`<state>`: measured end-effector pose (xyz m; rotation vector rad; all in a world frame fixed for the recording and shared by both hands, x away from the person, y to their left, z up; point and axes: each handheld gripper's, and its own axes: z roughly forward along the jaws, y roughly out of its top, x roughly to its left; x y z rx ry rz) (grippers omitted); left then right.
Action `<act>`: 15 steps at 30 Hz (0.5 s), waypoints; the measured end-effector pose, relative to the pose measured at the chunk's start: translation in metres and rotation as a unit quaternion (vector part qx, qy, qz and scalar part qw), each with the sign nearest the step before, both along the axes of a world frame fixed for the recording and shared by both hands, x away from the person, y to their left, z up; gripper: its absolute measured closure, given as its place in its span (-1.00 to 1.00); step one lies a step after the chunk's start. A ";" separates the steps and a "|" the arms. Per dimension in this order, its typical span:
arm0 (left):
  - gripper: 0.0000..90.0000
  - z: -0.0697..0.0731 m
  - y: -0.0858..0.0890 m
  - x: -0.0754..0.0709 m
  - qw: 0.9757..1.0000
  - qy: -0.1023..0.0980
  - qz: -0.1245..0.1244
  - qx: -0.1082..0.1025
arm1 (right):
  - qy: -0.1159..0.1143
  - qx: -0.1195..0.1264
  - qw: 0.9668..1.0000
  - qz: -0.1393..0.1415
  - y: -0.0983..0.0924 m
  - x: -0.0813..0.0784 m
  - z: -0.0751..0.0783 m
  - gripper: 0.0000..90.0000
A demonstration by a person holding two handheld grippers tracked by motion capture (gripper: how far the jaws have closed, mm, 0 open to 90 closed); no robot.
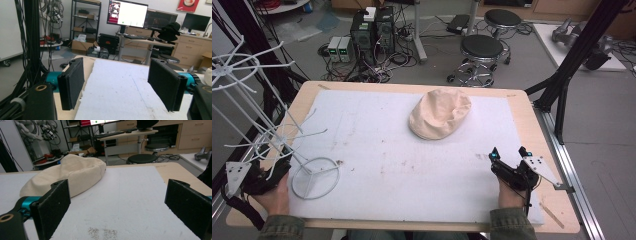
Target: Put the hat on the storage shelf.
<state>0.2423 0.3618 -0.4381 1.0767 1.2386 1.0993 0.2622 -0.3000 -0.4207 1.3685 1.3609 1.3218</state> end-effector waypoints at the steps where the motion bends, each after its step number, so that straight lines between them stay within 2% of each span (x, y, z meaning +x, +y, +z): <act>1: -0.35 0.000 0.000 0.000 1.000 -0.001 0.000 0.000 | 0.000 0.000 1.000 0.000 0.000 0.000 0.000 -0.88; 2: -0.35 0.000 0.001 0.000 1.000 0.003 -0.001 0.004 | 0.002 0.003 1.000 0.001 0.000 0.000 0.001 -0.88; 5: -0.35 0.000 0.002 0.001 1.000 -0.001 0.000 -0.005 | -0.002 0.009 1.000 0.006 0.000 0.000 0.005 -0.88; 7: -0.35 0.000 0.002 0.000 1.000 -0.001 0.000 -0.002 | -0.007 -0.009 1.000 0.007 0.002 0.002 0.015 -0.88; 9: -0.35 0.000 0.002 0.000 1.000 -0.002 -0.003 -0.002 | -0.012 -0.015 1.000 0.008 0.004 0.003 0.019 -0.86; 10: -0.33 0.001 0.001 0.000 1.000 -0.001 -0.005 -0.002 | -0.020 -0.035 0.999 0.015 0.008 0.005 0.025 -0.85; 11: -0.33 0.001 0.001 0.001 1.000 -0.001 -0.005 0.000 | -0.020 -0.035 0.999 0.015 0.008 0.005 0.025 -0.85; 15: -0.33 0.001 -0.001 0.002 1.000 0.000 -0.012 0.007 | -0.018 -0.050 0.997 0.050 0.016 0.015 0.035 -0.85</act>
